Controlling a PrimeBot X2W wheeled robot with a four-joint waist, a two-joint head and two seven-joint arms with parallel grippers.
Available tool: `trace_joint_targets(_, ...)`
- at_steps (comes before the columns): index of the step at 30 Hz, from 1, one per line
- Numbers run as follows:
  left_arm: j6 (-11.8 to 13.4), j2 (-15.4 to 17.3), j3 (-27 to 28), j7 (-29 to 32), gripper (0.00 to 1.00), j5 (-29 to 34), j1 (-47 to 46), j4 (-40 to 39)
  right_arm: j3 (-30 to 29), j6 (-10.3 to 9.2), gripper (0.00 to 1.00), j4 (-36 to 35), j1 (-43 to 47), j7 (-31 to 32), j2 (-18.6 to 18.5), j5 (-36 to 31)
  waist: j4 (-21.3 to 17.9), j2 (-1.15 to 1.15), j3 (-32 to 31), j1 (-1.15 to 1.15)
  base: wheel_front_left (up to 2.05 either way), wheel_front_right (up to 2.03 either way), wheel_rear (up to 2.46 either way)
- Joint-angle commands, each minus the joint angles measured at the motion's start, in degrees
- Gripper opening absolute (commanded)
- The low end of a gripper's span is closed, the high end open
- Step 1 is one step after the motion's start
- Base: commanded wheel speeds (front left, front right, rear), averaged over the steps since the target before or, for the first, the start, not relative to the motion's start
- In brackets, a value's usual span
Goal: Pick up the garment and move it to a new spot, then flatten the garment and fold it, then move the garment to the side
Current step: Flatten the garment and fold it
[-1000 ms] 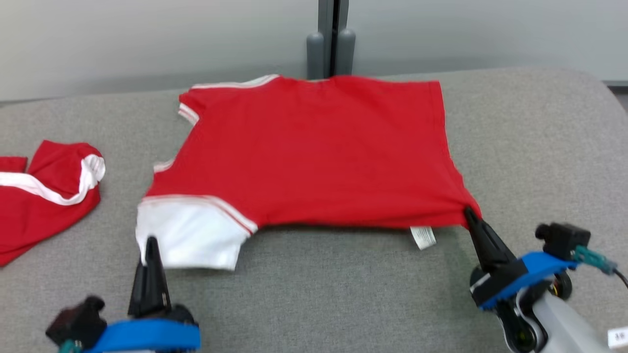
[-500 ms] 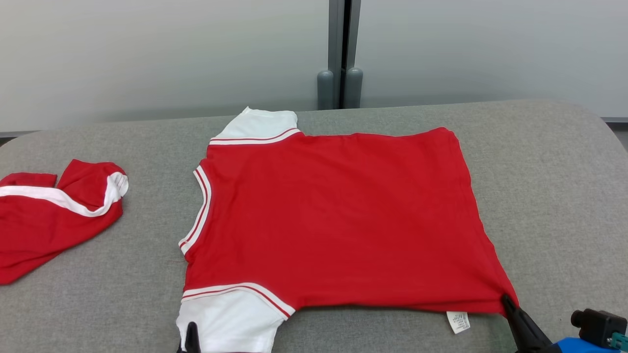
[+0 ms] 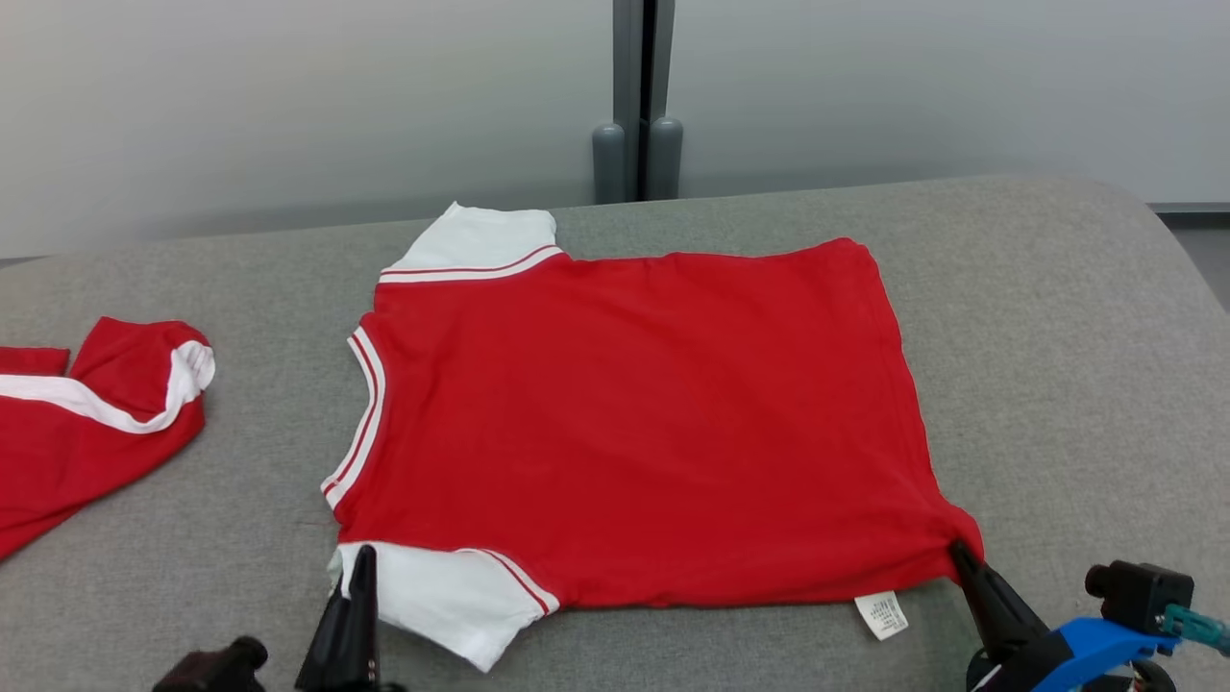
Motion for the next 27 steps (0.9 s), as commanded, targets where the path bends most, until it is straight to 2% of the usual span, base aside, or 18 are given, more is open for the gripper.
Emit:
trace_joint_targets(1,-0.48,0.97,0.23,0.76,0.00,0.52,-2.64,0.44,-0.21,0.03,0.00,-0.15,-1.48,0.54,0.38,-0.56,-0.45,0.00,0.48,0.00,0.00,0.00,0.00)
trace_joint_targets(13,-3.12,6.50,-1.00,5.27,0.00,2.04,-20.75,10.03,0.54,0.03,0.00,3.25,-12.35,4.04,1.62,0.58,-2.60,0.00,5.26,0.00,0.00,0.00,0.00)
trace_joint_targets(19,-4.15,7.53,-2.46,6.56,0.00,1.97,-29.85,17.14,1.70,0.03,0.00,7.82,-19.40,3.72,2.27,1.11,-2.80,0.00,7.57,0.00,0.00,0.00,0.00)
trace_joint_targets(26,-4.75,6.91,-5.06,5.12,0.00,1.33,-37.07,27.35,4.25,0.03,0.00,13.78,-25.27,1.51,3.06,1.64,-2.61,0.00,9.09,0.00,0.00,0.00,0.00)
trace_joint_targets(27,-4.80,6.90,-5.26,4.27,0.05,1.62,-37.90,28.83,4.66,0.03,0.00,14.38,-25.71,1.04,3.10,1.80,-2.61,0.00,9.22,0.00,0.00,0.00,0.00)
